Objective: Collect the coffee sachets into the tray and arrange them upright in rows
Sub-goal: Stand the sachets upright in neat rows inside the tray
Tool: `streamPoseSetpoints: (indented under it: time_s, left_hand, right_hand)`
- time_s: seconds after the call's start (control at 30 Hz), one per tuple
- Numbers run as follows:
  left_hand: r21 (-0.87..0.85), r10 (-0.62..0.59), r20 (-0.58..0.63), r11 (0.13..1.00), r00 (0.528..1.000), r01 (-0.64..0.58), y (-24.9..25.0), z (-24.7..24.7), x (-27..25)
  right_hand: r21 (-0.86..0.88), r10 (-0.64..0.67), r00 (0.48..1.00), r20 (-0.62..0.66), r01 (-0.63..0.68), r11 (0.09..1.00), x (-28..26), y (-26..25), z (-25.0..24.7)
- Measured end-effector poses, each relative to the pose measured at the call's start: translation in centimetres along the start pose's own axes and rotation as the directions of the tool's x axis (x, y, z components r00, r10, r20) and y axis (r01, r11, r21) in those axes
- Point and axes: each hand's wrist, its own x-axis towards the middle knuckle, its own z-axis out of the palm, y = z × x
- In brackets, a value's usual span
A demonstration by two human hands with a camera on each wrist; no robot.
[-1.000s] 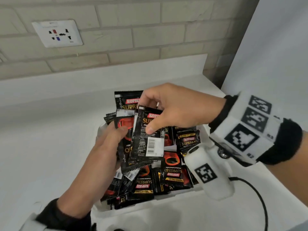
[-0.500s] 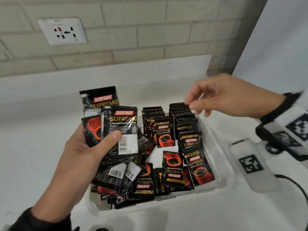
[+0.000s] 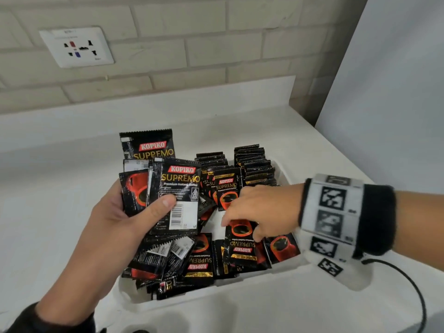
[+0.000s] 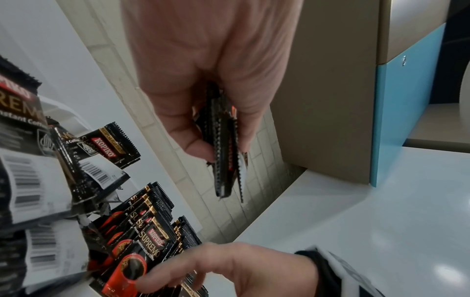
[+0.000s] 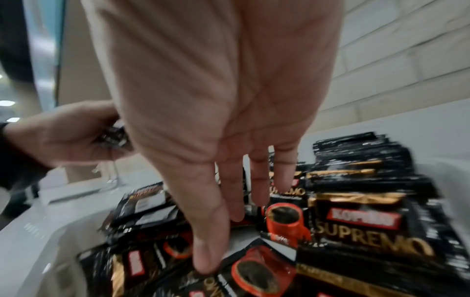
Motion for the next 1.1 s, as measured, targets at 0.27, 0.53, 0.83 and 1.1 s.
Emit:
streamPoseSetpoints:
  time_s: [0.27,0.53,0.83,1.1]
  left_hand:
    - [-0.001,-0.033,-0.028,0.999,0.999,0.033,-0.3,0.0,-0.1]
    - [0.012,-0.036,0.003,0.999,0.999,0.036,-0.6,0.1,0.1]
    - [0.002,-0.025,0.022,1.000,0.999,0.025,-1.1,-0.2,0.3]
    - [0.007,-0.035,0.009,0.999,0.999,0.035,-0.9,-0.6,0.4]
  right_hand:
    - [-0.358,-0.096,0.995,0.026,0.099,0.928,2.6,-2.9,1.3]
    - [-0.362,-0.030,1.000,-0.002,0.028,0.932,3.2,-2.9,1.8]
    - [-0.351,-0.002,0.999,0.053,0.021,0.936,3.5,-3.0,0.9]
    - [-0.296,-0.119,0.993,0.017,0.118,0.948,3.0,-2.6,-0.6]
